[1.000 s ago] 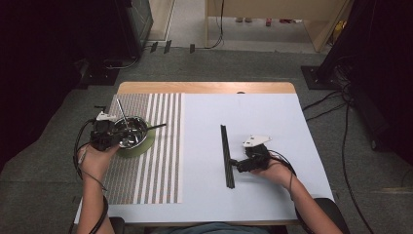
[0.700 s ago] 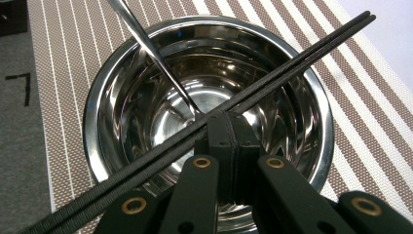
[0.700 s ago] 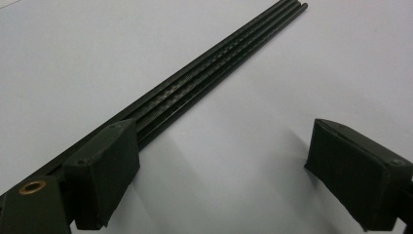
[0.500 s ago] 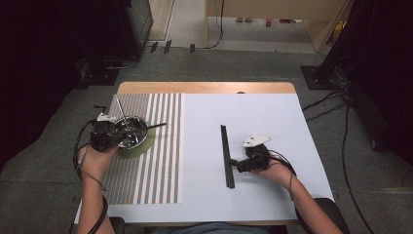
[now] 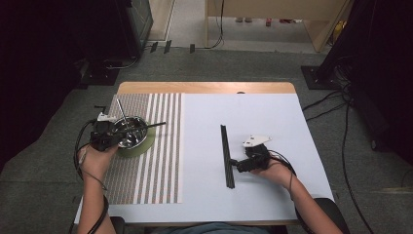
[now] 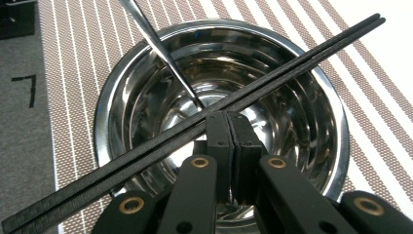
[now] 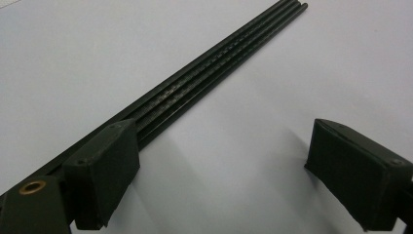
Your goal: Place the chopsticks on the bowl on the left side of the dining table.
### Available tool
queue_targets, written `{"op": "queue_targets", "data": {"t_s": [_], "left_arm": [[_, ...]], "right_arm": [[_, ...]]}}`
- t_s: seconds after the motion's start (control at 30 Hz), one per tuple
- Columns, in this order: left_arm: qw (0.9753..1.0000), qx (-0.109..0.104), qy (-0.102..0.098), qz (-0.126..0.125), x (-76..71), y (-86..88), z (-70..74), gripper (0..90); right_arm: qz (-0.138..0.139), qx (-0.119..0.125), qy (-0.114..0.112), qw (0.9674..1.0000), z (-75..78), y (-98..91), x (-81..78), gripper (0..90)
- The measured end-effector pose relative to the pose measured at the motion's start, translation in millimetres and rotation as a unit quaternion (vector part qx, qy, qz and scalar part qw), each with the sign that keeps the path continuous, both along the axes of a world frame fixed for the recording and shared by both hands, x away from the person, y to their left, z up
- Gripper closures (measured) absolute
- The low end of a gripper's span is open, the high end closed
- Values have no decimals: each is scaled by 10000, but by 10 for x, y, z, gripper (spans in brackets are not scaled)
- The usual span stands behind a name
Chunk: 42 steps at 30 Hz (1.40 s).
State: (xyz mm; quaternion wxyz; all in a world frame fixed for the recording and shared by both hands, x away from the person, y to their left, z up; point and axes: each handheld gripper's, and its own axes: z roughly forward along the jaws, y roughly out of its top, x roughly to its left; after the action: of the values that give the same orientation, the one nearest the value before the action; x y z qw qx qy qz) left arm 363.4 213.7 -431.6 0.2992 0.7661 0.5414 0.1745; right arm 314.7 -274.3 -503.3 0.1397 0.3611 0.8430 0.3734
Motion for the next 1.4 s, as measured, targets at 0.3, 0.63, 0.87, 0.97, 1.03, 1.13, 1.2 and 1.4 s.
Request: {"op": "queue_targets", "data": {"t_s": [0.3,0.63,0.87,0.97,1.03,1.13,1.2,1.4], "left_arm": [[9999,-134,-25,-14,-3,14,18,864],[9987,-476,-188,-82,-21,-9,127,599],[9970,-647,-353,-232,-41,-57,182,454],[9967,-659,-348,-335,-54,-108,200,421],[9965,-642,-368,-388,-56,-145,206,398],[9959,-652,-431,-464,-54,-193,221,374],[9958,-651,-431,-487,-53,-227,229,373],[9952,-613,-433,-626,-53,-340,229,371]], "right_arm": [[0,-1,-1,10000,0,0,0,114],[-1,-2,-1,10000,0,0,0,114],[-1,-3,0,10000,0,0,0,114],[-1,-2,0,10000,0,0,0,114],[-1,-2,-1,10000,0,0,0,114],[-1,-2,-1,10000,0,0,0,114],[0,-2,0,10000,0,0,0,114],[1,0,0,10000,0,0,0,114]]}}
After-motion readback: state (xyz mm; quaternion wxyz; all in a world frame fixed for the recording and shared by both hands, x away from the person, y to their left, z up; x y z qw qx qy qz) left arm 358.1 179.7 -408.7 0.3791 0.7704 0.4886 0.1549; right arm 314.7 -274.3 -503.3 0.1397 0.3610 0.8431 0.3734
